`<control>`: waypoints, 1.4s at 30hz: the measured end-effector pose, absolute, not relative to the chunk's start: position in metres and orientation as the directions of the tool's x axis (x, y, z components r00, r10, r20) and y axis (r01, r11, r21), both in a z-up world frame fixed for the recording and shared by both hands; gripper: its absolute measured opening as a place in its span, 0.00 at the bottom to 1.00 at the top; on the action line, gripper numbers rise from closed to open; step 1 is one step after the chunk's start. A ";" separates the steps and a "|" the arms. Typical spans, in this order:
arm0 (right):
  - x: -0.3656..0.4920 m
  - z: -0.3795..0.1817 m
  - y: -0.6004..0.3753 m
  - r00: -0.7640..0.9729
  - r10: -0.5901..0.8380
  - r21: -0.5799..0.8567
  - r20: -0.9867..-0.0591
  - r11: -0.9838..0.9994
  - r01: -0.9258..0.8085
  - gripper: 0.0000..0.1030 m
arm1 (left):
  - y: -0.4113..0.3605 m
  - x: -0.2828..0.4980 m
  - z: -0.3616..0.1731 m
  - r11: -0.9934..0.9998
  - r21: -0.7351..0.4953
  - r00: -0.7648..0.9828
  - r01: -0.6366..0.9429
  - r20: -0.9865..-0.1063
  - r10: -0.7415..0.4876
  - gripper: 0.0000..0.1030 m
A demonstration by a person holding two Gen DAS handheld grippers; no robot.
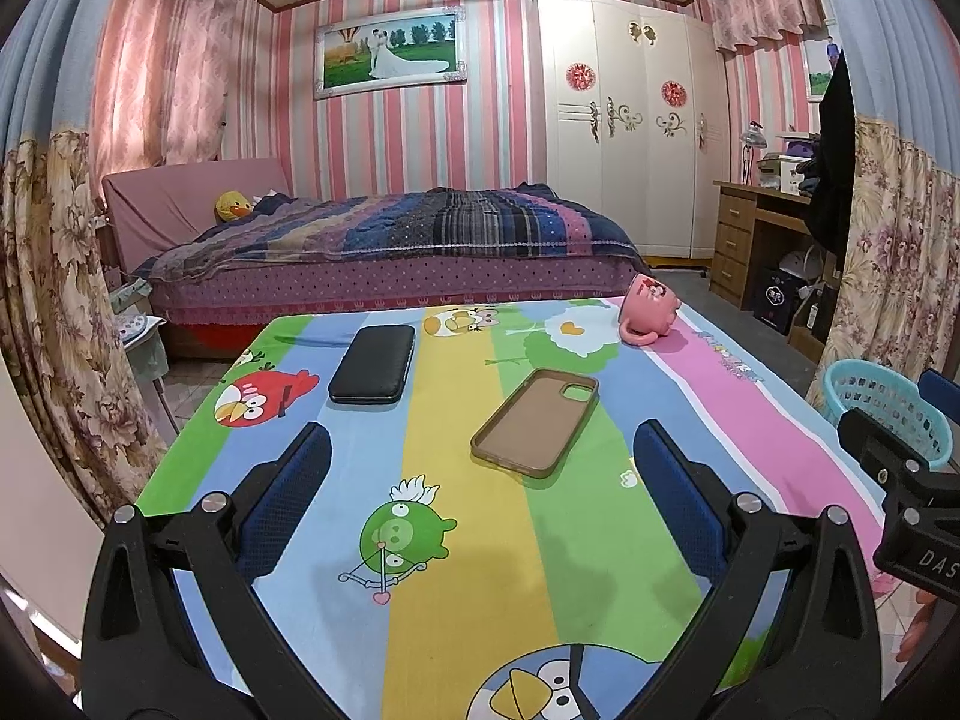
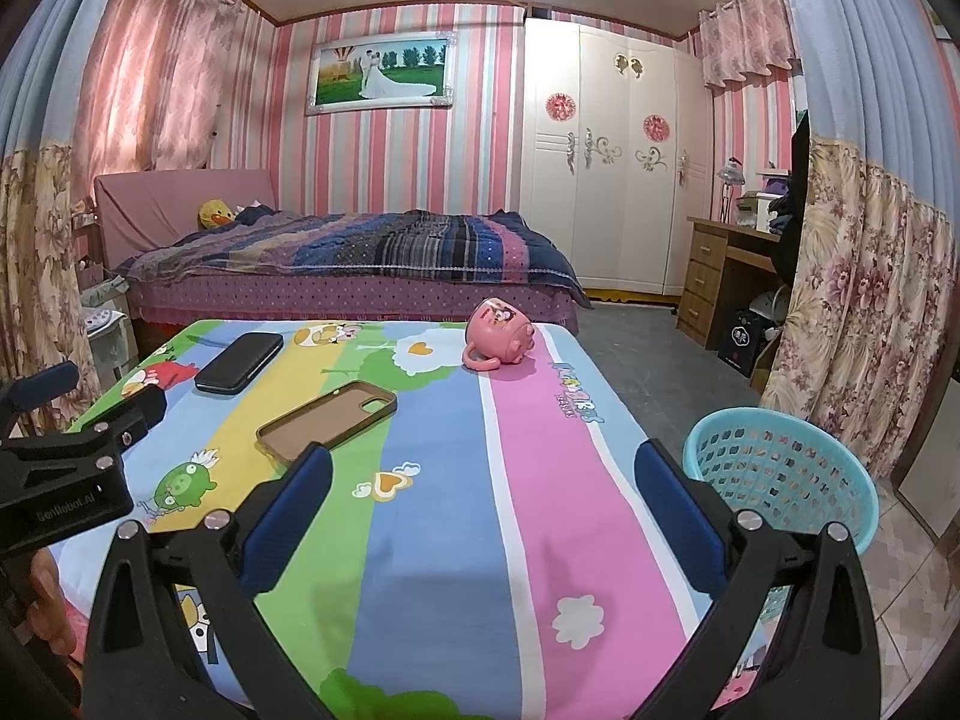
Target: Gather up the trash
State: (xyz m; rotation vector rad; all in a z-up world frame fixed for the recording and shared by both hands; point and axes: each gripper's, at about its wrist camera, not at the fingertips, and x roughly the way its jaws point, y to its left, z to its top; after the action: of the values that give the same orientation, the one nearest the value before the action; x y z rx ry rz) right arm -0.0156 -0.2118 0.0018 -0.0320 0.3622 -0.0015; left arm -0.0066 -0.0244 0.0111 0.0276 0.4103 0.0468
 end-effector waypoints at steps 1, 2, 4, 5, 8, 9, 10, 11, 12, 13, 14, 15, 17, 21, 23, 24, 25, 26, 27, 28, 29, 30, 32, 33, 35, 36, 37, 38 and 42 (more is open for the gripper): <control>-0.015 0.002 -0.211 0.935 -0.008 -0.032 -0.356 0.999 -0.003 0.96 | -0.024 -0.007 0.011 0.999 0.035 0.916 -0.039 -0.397 0.050 0.95; -0.015 0.001 -0.210 0.934 -0.011 -0.034 -0.357 0.999 -0.001 0.96 | -0.024 -0.007 0.011 0.999 0.035 0.916 -0.039 -0.397 0.050 0.95; -0.015 0.001 -0.211 0.933 -0.013 -0.036 -0.359 0.999 0.000 0.96 | -0.024 -0.007 0.011 0.999 0.035 0.916 -0.038 -0.398 0.049 0.95; -0.015 0.001 -0.211 0.933 -0.014 -0.035 -0.359 0.999 0.002 0.96 | -0.025 -0.007 0.011 0.999 0.035 0.916 -0.040 -0.397 0.051 0.95; -0.015 0.001 -0.211 0.933 -0.014 -0.036 -0.358 0.999 0.002 0.96 | -0.025 -0.007 0.011 0.999 0.035 0.917 -0.039 -0.397 0.050 0.95; -0.015 0.001 -0.210 0.934 -0.015 -0.038 -0.358 0.999 0.002 0.96 | -0.025 -0.007 0.011 0.999 0.036 0.916 -0.039 -0.397 0.050 0.95; -0.015 0.001 -0.210 0.934 -0.015 -0.038 -0.357 0.999 0.001 0.96 | -0.025 -0.007 0.011 0.999 0.037 0.916 -0.039 -0.399 0.051 0.95; -0.015 0.001 -0.211 0.934 -0.014 -0.037 -0.358 0.999 0.001 0.96 | -0.025 -0.007 0.011 0.999 0.038 0.915 -0.039 -0.399 0.051 0.95; -0.015 0.001 -0.213 0.934 -0.013 -0.035 -0.358 0.999 0.000 0.96 | -0.025 -0.007 0.011 0.999 0.038 0.915 -0.038 -0.399 0.050 0.95; -0.015 0.001 -0.212 0.934 -0.012 -0.034 -0.358 0.999 0.000 0.96 | -0.025 -0.007 0.011 0.999 0.038 0.916 -0.038 -0.399 0.050 0.95; -0.015 0.001 -0.212 0.934 -0.013 -0.034 -0.357 0.999 0.001 0.96 | -0.025 -0.007 0.011 0.999 0.038 0.916 -0.036 -0.399 0.049 0.95; -0.015 0.001 -0.212 0.934 -0.013 -0.033 -0.356 0.999 0.001 0.96 | -0.026 -0.007 0.012 0.999 0.039 0.916 -0.036 -0.398 0.048 0.95; -0.015 0.001 -0.212 0.934 -0.013 -0.033 -0.357 0.999 0.001 0.96 | -0.028 -0.007 0.011 0.998 0.042 0.916 -0.035 -0.397 0.049 0.95; -0.015 0.002 -0.213 0.934 -0.013 -0.033 -0.358 0.999 0.001 0.96 | -0.029 -0.006 0.011 0.998 0.044 0.917 -0.033 -0.396 0.048 0.95; -0.015 0.002 -0.213 0.934 -0.012 -0.033 -0.356 0.999 0.000 0.96 | -0.030 -0.006 0.011 0.998 0.045 0.917 -0.032 -0.397 0.048 0.95; -0.015 0.002 -0.213 0.935 -0.012 -0.033 -0.355 0.999 0.000 0.96 | -0.030 -0.006 0.011 0.998 0.046 0.916 -0.033 -0.397 0.049 0.95; -0.015 0.002 -0.213 0.934 -0.013 -0.033 -0.357 0.999 0.001 0.96 | -0.029 -0.006 0.011 0.998 0.046 0.916 -0.033 -0.398 0.049 0.95; -0.015 0.002 -0.213 0.934 -0.013 -0.033 -0.357 0.999 0.001 0.96 | -0.030 -0.006 0.011 0.998 0.046 0.915 -0.032 -0.400 0.048 0.95; -0.015 0.002 -0.213 0.934 -0.013 -0.032 -0.358 0.999 0.002 0.96 | -0.030 -0.006 0.011 0.999 0.045 0.916 -0.031 -0.399 0.047 0.95; -0.014 0.002 -0.213 0.934 -0.013 -0.033 -0.357 0.999 0.002 0.96 | -0.030 -0.006 0.011 0.999 0.045 0.915 -0.031 -0.400 0.046 0.95; -0.015 0.002 -0.213 0.934 -0.014 -0.033 -0.357 0.999 0.002 0.96 | -0.030 -0.006 0.011 0.998 0.045 0.916 -0.031 -0.400 0.046 0.95; -0.015 0.002 -0.213 0.934 -0.013 -0.033 -0.357 0.999 0.001 0.96 | -0.030 -0.006 0.011 0.998 0.046 0.916 -0.032 -0.399 0.047 0.95; -0.015 0.001 -0.213 0.934 -0.012 -0.033 -0.358 0.999 0.001 0.96 | -0.030 -0.006 0.011 0.999 0.046 0.915 -0.030 -0.400 0.046 0.95; -0.015 0.002 -0.214 0.934 -0.013 -0.033 -0.357 0.999 0.001 0.96 | -0.030 -0.006 0.011 0.998 0.046 0.915 -0.031 -0.400 0.047 0.95; -0.015 0.002 -0.214 0.935 -0.013 -0.033 -0.356 0.999 0.001 0.96 | -0.030 -0.006 0.011 0.998 0.047 0.915 -0.031 -0.400 0.047 0.95; -0.015 0.002 -0.214 0.934 -0.013 -0.033 -0.356 0.999 0.001 0.96 | -0.030 -0.006 0.011 0.999 0.045 0.915 -0.031 -0.400 0.046 0.95; -0.014 0.001 -0.213 0.934 -0.012 -0.031 -0.357 1.000 0.001 0.96 | -0.030 -0.006 0.011 0.999 0.045 0.915 -0.030 -0.401 0.046 0.95; -0.015 0.002 -0.214 0.934 -0.013 -0.032 -0.357 0.999 0.001 0.96 | -0.030 -0.006 0.011 0.999 0.045 0.914 -0.031 -0.402 0.046 0.95; -0.015 0.002 -0.214 0.934 -0.012 -0.031 -0.357 1.000 0.001 0.96 | -0.031 -0.005 0.010 0.999 0.044 0.914 -0.029 -0.403 0.044 0.95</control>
State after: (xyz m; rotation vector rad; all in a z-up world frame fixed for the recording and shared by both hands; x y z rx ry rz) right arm -0.0152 -0.2137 0.0015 -0.0307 0.3649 -0.0071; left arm -0.0055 -0.0307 0.0096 0.0371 0.4159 0.0379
